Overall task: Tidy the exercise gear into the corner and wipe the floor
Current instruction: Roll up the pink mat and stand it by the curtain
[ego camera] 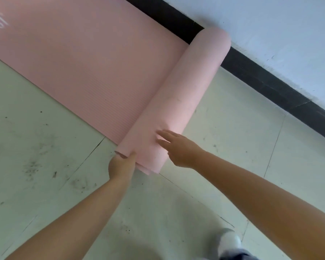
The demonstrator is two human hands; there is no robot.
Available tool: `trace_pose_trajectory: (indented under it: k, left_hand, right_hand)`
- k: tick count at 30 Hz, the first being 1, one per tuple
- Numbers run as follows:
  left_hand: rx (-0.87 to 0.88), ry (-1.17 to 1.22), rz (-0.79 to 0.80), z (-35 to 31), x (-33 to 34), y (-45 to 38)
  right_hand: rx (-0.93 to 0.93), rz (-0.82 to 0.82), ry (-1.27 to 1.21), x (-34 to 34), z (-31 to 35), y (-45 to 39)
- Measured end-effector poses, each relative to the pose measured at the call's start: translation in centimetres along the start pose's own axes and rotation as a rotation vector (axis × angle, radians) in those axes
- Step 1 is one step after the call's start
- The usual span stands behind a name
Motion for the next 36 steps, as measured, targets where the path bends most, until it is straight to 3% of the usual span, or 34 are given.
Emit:
trace_pose_trajectory:
  k: [2,7,12,14,18,20,23,26,28,30,36]
  left_hand:
    - [0.023,-0.02,-0.025,-1.3,0.3,0.1]
    - [-0.024,0.041,-0.001,-1.8,0.2,-1.8]
    - [-0.187,0.353,0.106,-0.6,0.7,-2.5]
    - [-0.236,0.415,0.149,-0.6,1.3,-1.9]
    - [-0.244,0.521,0.155,-1.5,1.0,-1.2]
    - [-0.258,0.539,0.155,-2.3,0.3,-0.7]
    - [-0.271,0.303,0.173,-4.1,-1.3,0.1]
    - [-0.26,-0.301,0.075,-6.6,-4.4,-0.2]
    - [-0.235,-0.418,0.007,-8.0,-5.6,-0.8]
    - [-0.199,-0.269,0.001,-7.8,-5.7,-2.1]
    - [-0.029,0.172,-0.093,-6.2,-9.1,-6.8]
  right_hand:
    - [-0.02,0.046,0.084,0.0,-0.7,0.1]
    - [-0.06,-0.012,0.207,-1.0,-2.0,-2.0]
    - [-0.106,-0.252,0.385,-1.5,-2.4,-3.0]
    - [-0.151,-0.274,0.405,-1.5,-2.4,-3.7]
    - [-0.156,-0.195,0.445,-3.0,-1.7,-4.9]
    - [-0.18,-0.07,0.374,-3.9,-0.6,-5.4]
    - [-0.205,-0.009,0.321,-5.5,0.4,-6.9]
    - [-0.209,-0.046,0.258,-7.8,1.3,-8.9]
    - [-0.182,-0.165,0.274,-9.3,1.8,-10.0]
    - [-0.122,-0.362,0.292,-11.0,2.2,-10.5]
    - [-0.164,-0.549,0.195,-13.3,2.7,-12.2]
Point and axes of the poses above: each hand's wrist, its own y-axis away from the middle knuckle, its own x-axis out of the palm, z = x × y, the point moved 7 cm from there along -y, towards the middle knuckle, and after that the axes turned 14 degrees about z, right-handed, at the moved point
